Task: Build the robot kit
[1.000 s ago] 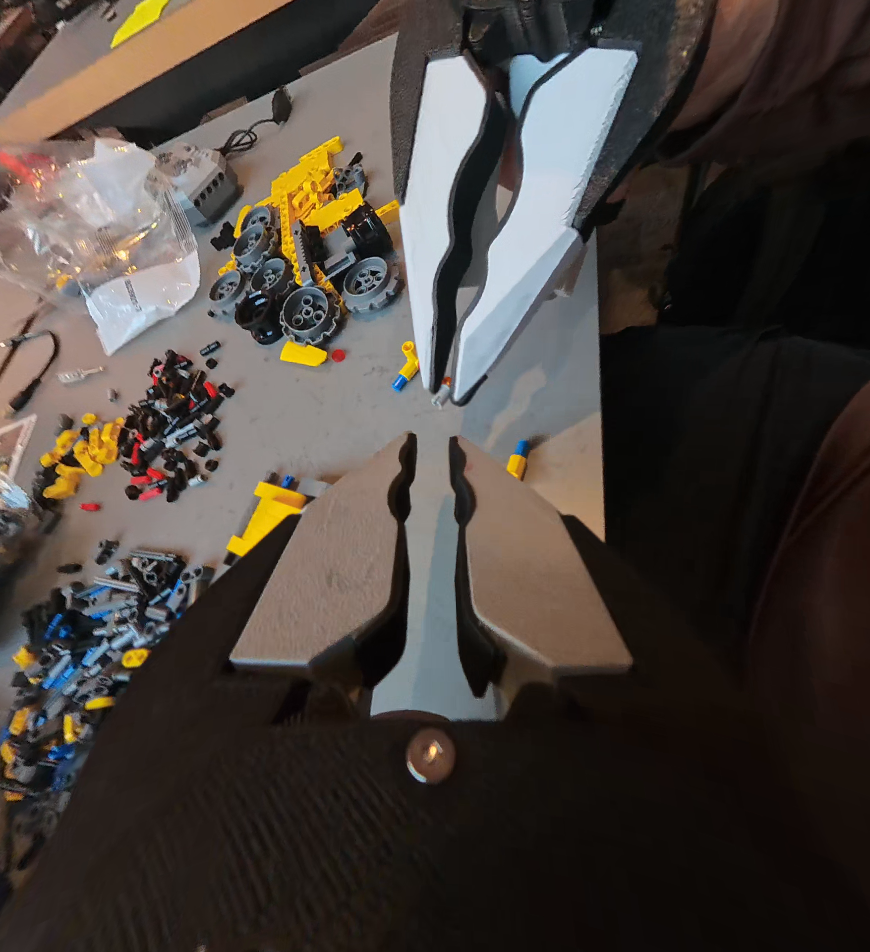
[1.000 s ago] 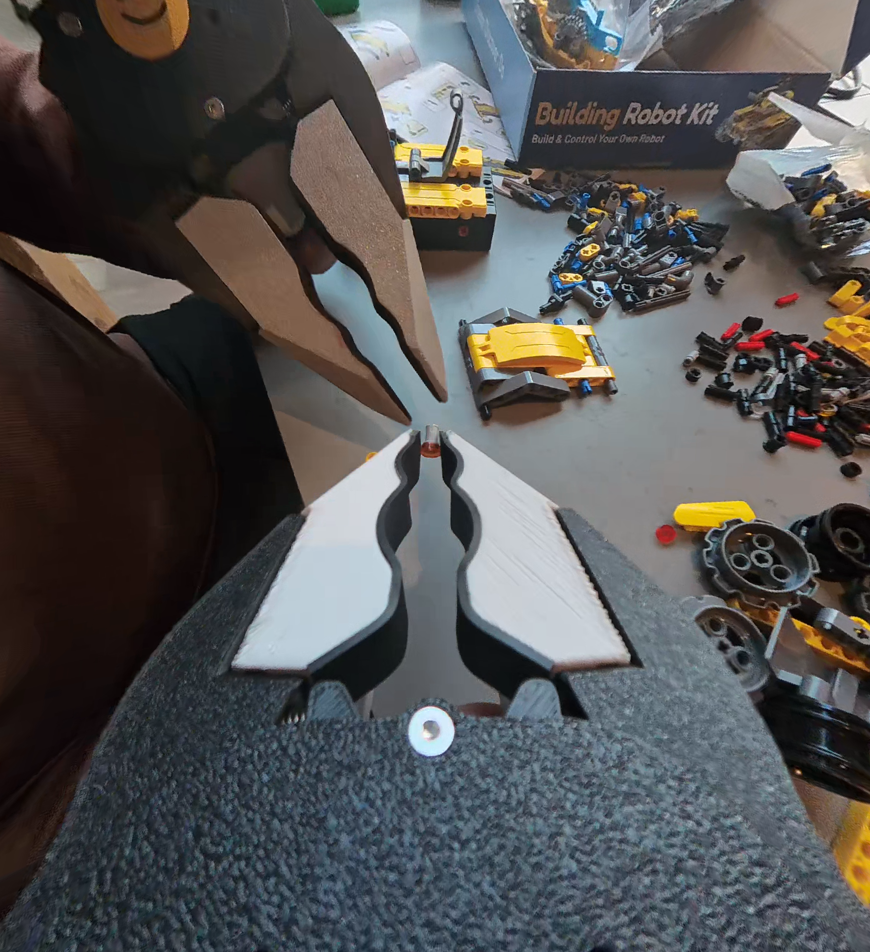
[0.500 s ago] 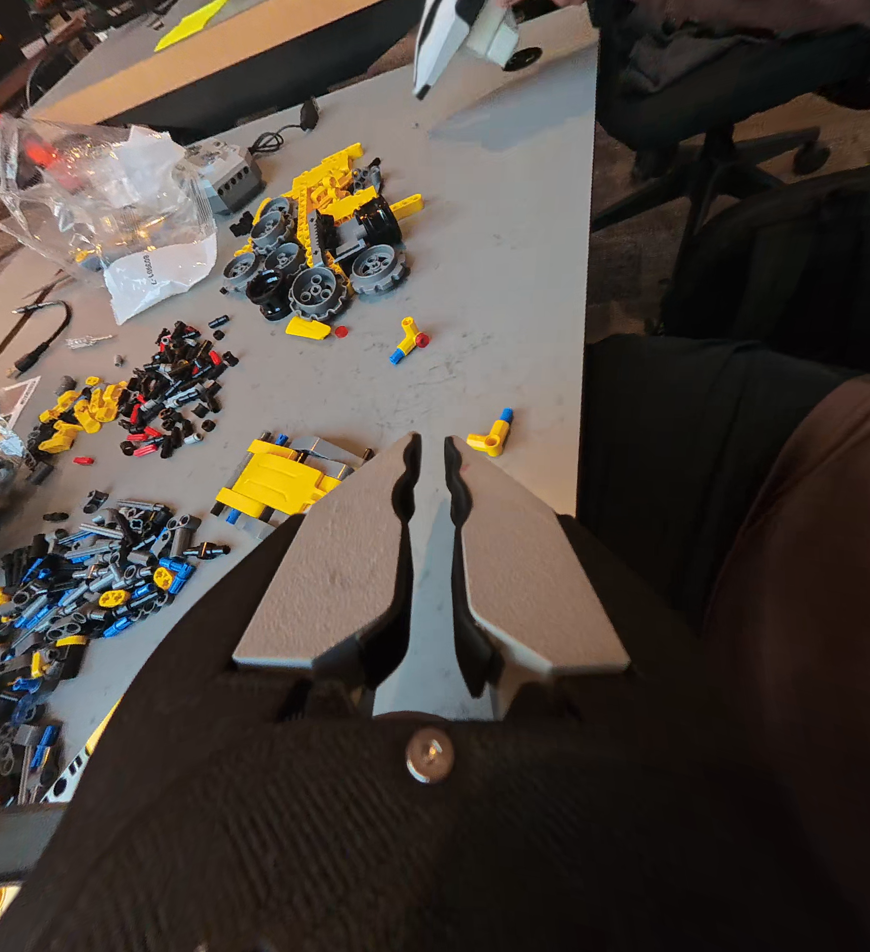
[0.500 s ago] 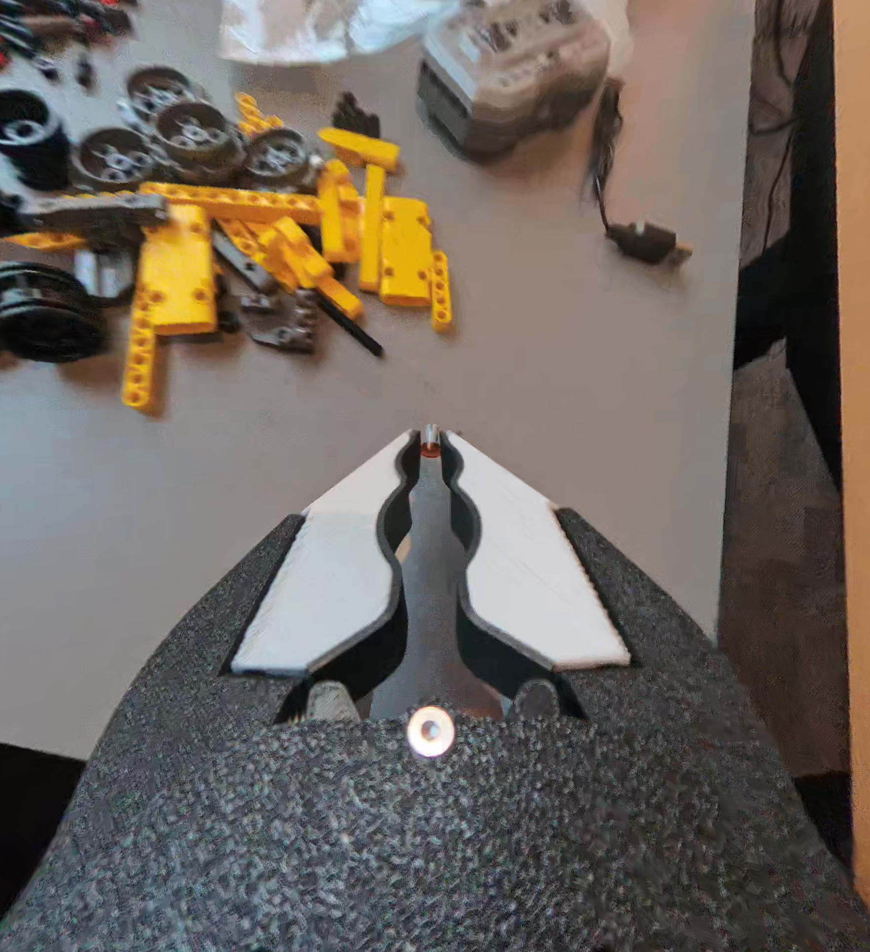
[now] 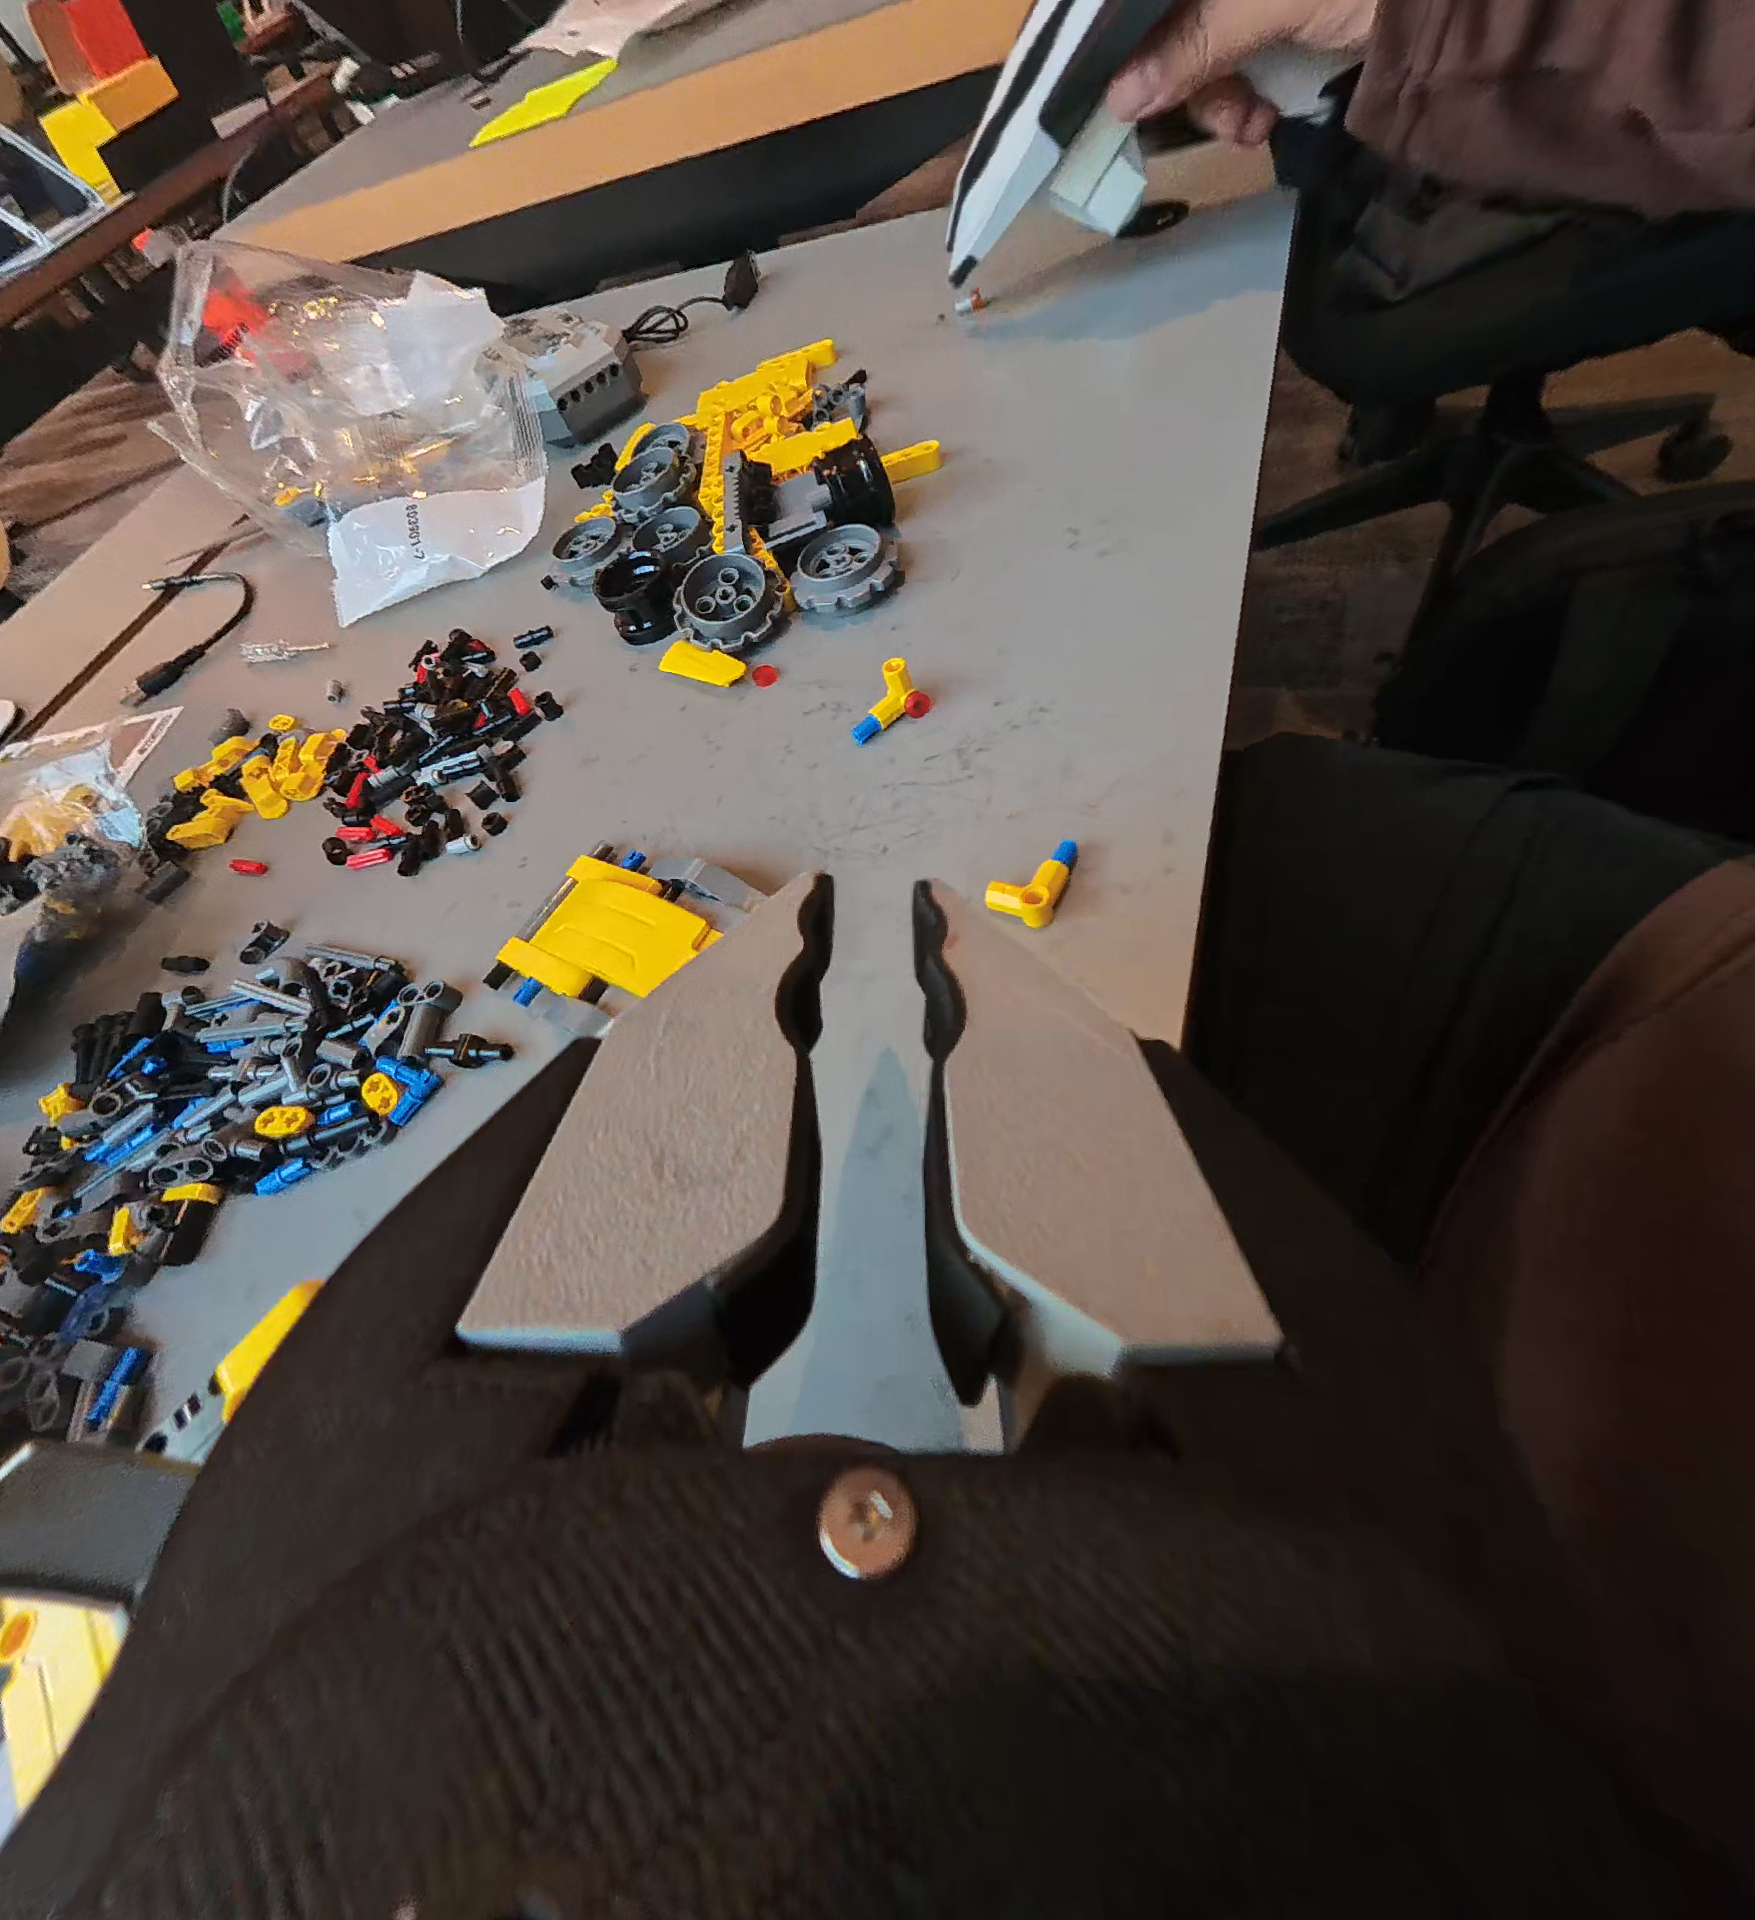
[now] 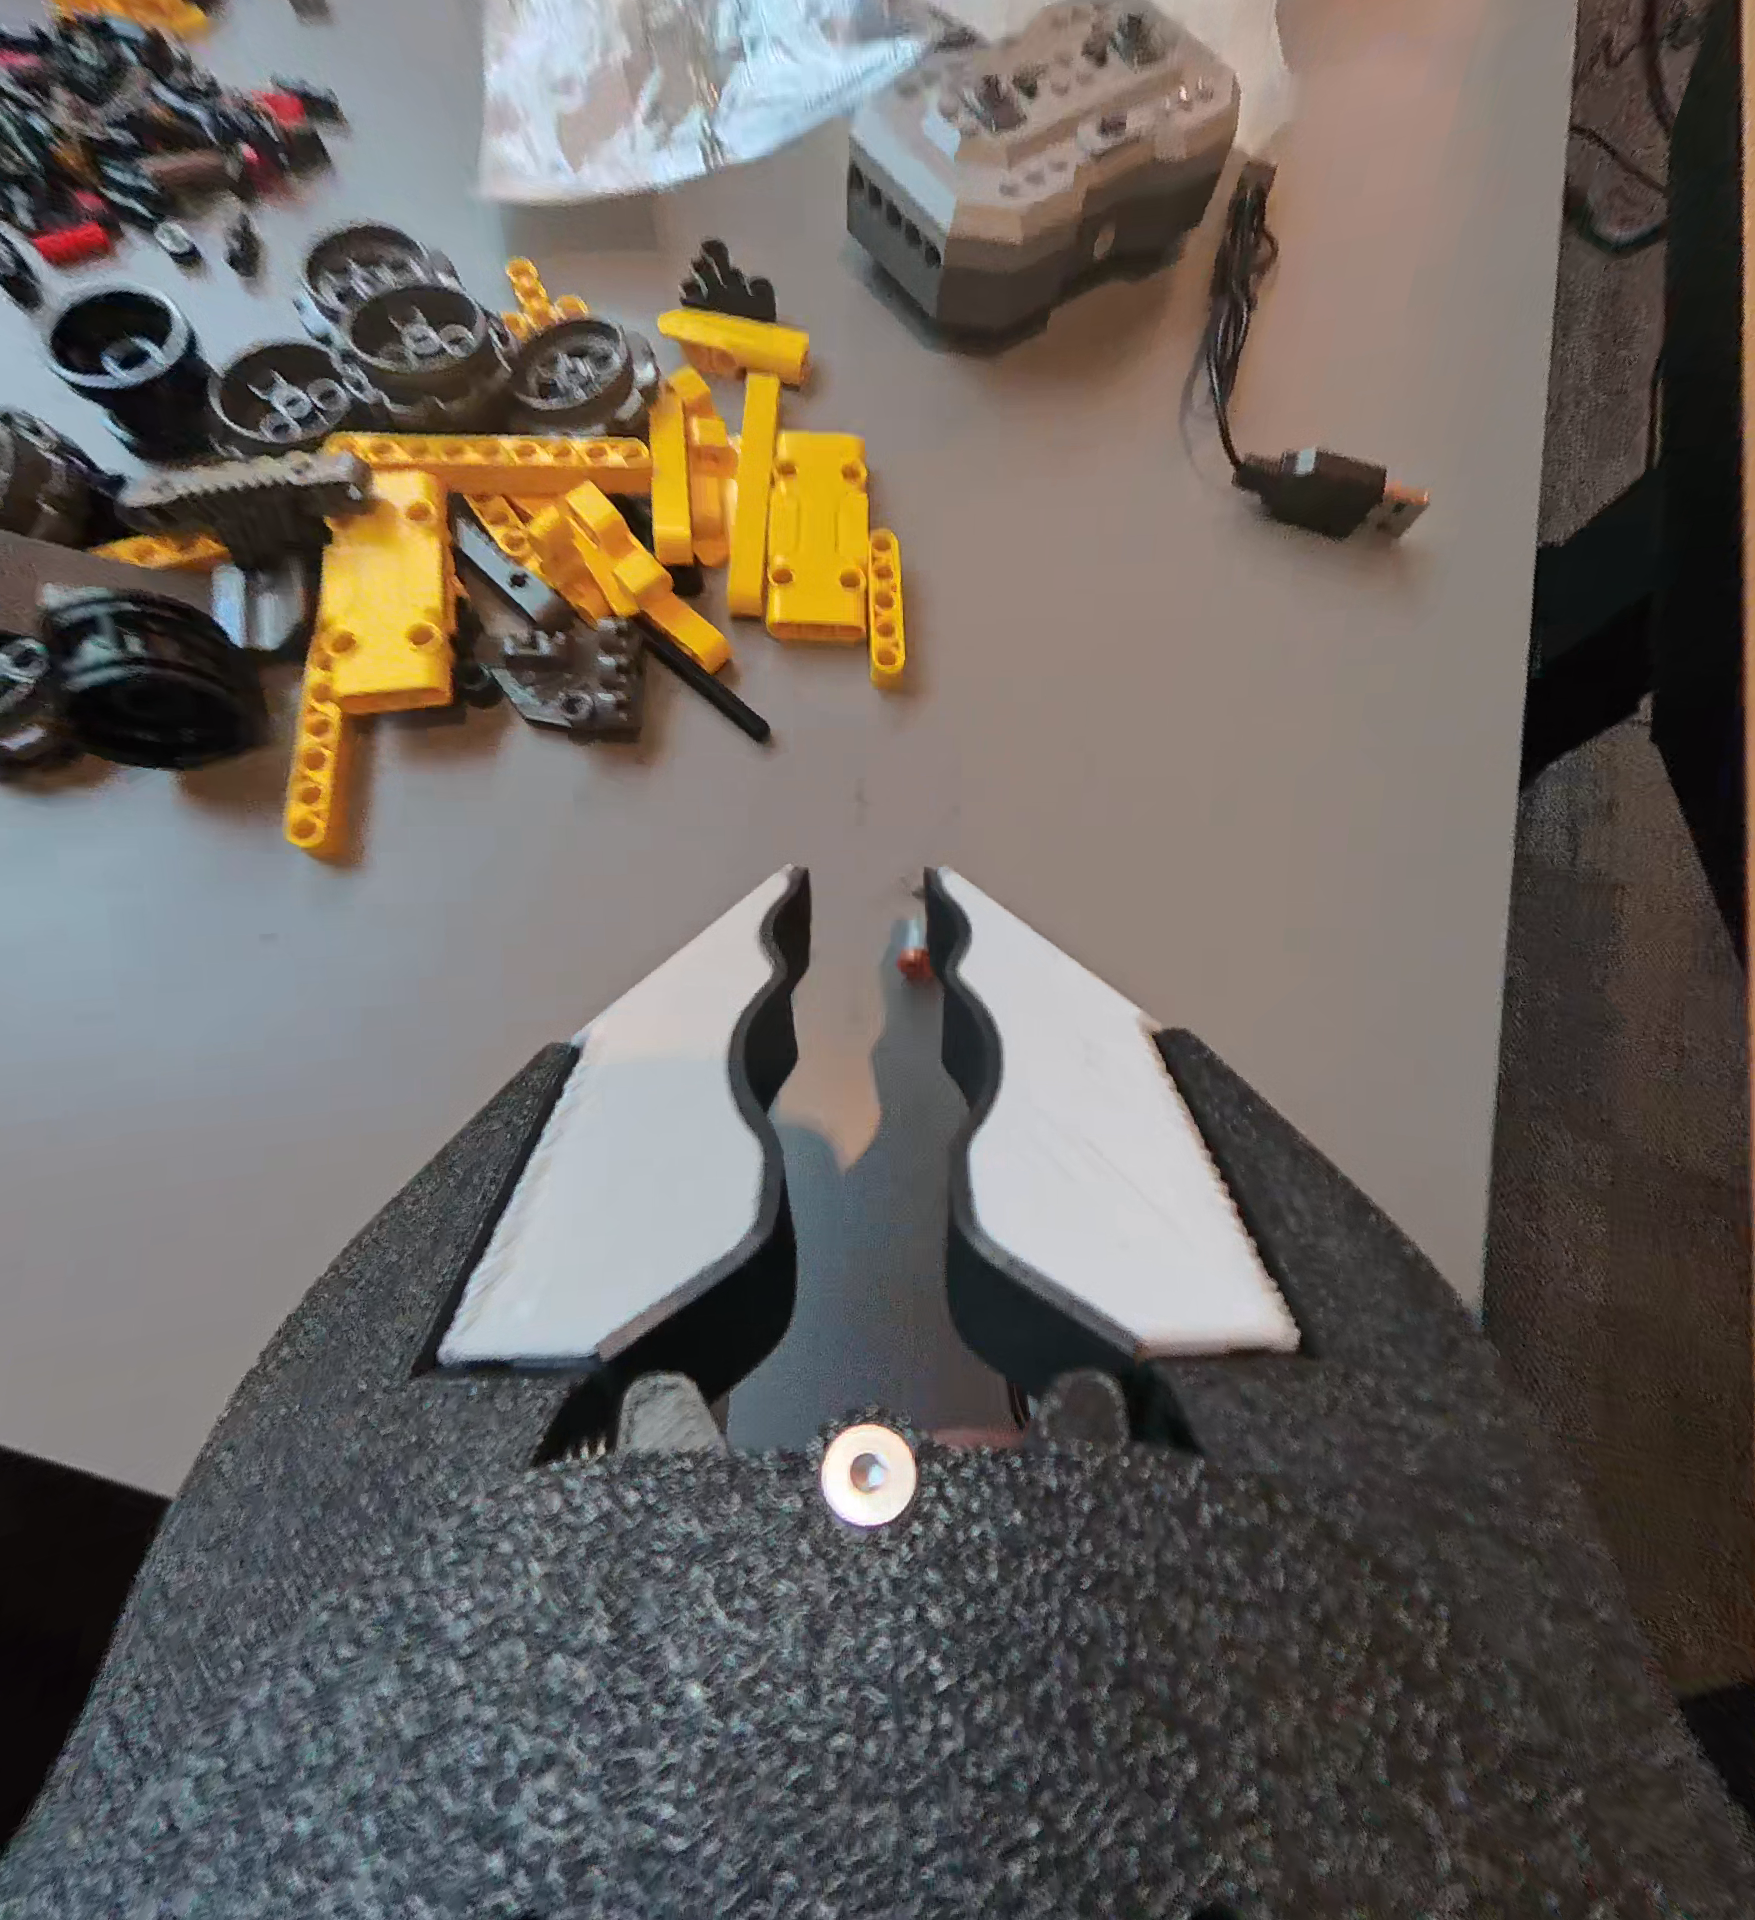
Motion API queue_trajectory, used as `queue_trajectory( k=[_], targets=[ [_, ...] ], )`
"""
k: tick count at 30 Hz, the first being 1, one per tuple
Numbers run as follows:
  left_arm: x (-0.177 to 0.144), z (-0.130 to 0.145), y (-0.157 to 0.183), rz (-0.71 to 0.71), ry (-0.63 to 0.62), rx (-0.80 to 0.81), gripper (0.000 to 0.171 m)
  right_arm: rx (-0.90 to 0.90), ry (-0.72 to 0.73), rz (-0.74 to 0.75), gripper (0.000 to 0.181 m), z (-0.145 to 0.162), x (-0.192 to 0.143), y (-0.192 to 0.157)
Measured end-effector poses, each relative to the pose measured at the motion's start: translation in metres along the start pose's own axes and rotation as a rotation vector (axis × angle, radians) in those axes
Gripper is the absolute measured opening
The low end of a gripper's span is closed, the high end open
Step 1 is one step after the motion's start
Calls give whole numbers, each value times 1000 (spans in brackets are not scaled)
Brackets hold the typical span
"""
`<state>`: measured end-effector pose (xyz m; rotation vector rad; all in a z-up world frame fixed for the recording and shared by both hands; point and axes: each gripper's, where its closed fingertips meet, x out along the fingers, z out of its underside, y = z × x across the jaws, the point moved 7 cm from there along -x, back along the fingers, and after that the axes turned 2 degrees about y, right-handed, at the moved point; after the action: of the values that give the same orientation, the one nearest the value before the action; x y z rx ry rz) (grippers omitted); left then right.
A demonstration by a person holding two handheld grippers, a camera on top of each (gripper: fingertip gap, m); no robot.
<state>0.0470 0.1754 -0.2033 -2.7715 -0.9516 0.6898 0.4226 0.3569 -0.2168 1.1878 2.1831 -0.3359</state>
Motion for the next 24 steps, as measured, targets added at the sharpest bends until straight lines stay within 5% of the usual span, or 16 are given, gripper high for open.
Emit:
queue_trajectory(
  k=[6,9,13,24],
  targets=[
    [-16,1,-2,28,69,-77,13,-159,92,-89,23,-61,-17,-43],
    [-17,1,-3,56,87,-93,13,-254,115,-178,37,-94,-10,-79],
    [-16,2,-8,119,87,-168,16,-302,183,-375,30,-131,1,-132],
    [-20,1,-6,167,126,-162,8,-433,-82,-500,8,-131,110,-238]
  ],
)
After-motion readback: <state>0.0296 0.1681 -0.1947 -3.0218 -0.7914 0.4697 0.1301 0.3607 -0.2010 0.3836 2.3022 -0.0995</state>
